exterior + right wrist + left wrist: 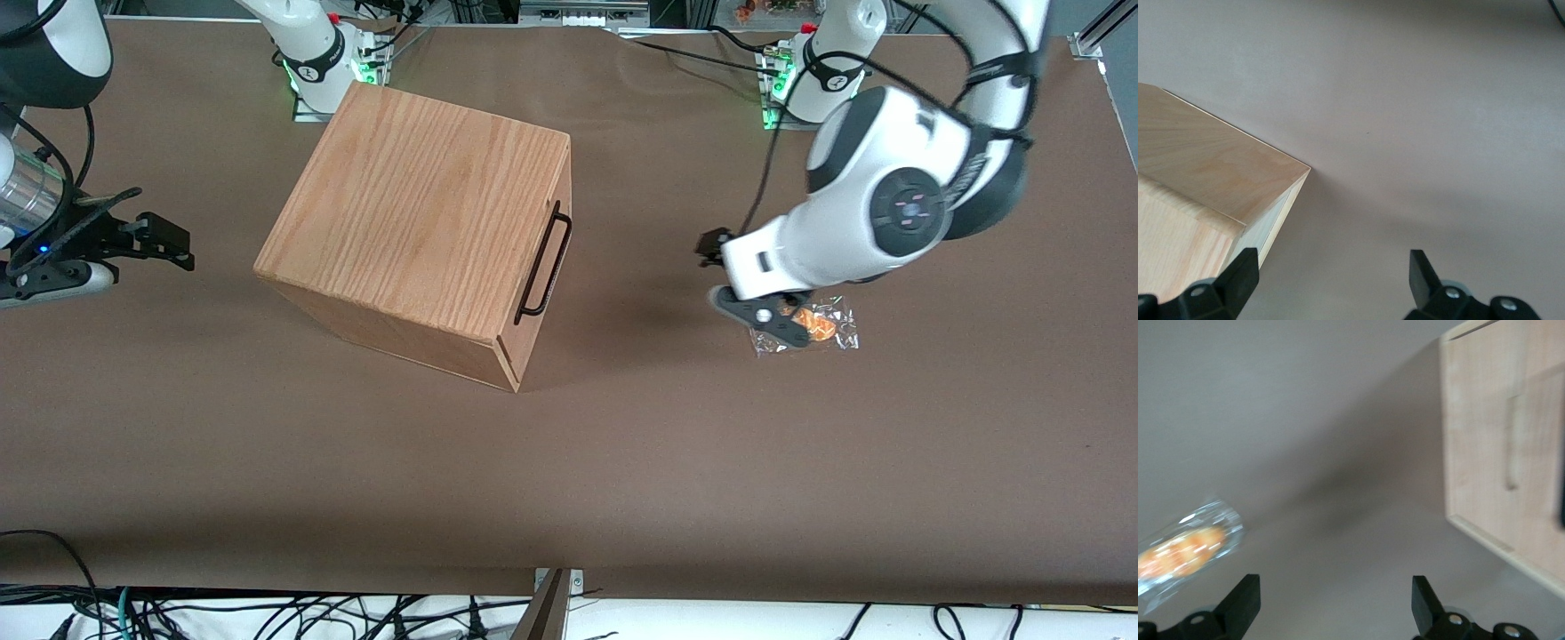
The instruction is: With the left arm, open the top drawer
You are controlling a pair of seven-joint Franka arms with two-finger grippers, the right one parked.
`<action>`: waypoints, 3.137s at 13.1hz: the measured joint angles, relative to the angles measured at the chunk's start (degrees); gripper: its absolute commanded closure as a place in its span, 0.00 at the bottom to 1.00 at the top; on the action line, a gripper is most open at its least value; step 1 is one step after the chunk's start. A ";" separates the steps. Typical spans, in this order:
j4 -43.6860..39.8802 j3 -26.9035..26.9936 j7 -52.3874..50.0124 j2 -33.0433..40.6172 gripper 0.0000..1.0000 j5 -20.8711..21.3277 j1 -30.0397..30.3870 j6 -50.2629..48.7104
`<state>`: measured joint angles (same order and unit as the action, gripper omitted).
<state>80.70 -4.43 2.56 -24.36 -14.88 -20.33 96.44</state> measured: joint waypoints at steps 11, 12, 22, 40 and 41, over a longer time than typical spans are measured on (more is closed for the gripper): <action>-4.16 0.02 -5.53 -9.34 0.00 -12.18 -9.39 14.04; -4.19 0.02 -5.53 -9.61 0.00 -13.47 -9.46 14.20; -4.55 0.33 -6.43 -12.94 0.00 -14.74 -10.94 18.52; -4.65 1.26 -6.37 -12.96 0.00 -14.74 -2.87 17.60; -4.65 1.24 -6.37 -12.95 0.00 -14.74 -2.63 17.47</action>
<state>76.05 -3.19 -3.81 -37.31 -29.62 -22.96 113.91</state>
